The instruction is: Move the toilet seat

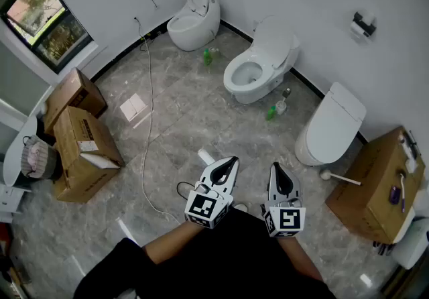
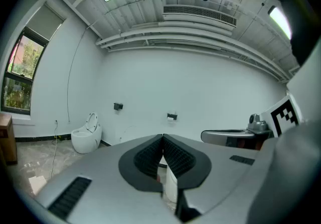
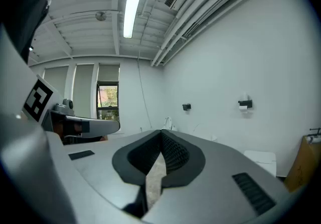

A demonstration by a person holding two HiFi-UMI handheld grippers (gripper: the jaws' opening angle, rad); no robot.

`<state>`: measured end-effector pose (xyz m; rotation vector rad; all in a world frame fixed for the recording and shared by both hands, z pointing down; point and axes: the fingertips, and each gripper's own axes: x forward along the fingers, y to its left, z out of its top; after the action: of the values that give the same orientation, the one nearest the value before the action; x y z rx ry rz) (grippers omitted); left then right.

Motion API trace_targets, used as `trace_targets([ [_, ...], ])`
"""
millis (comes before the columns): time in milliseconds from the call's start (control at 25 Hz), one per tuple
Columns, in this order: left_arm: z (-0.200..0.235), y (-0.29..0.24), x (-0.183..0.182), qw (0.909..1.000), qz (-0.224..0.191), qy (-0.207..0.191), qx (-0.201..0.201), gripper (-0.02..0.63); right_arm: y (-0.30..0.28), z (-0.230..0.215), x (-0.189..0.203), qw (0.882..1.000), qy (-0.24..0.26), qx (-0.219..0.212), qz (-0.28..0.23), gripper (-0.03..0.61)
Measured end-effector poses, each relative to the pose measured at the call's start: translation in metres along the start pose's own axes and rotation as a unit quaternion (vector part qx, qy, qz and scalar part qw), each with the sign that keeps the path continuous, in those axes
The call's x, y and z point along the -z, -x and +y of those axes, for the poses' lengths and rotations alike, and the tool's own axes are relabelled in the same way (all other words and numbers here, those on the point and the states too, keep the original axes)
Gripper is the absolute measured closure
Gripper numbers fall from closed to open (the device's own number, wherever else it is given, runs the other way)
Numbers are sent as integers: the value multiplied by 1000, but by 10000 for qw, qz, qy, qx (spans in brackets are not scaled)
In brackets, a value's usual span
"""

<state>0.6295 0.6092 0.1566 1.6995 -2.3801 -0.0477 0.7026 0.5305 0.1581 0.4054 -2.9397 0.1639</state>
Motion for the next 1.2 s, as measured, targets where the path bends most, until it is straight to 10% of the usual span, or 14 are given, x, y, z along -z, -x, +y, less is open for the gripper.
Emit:
trace_targets([
  [600,11,19,21,9999,87,39,-47,598,-2,19,22,9997,30,-129,-188,546],
  [1200,153,-44,9,9986,-6,535,-15,598,-144,41,21,9995,14,-130,288,546],
])
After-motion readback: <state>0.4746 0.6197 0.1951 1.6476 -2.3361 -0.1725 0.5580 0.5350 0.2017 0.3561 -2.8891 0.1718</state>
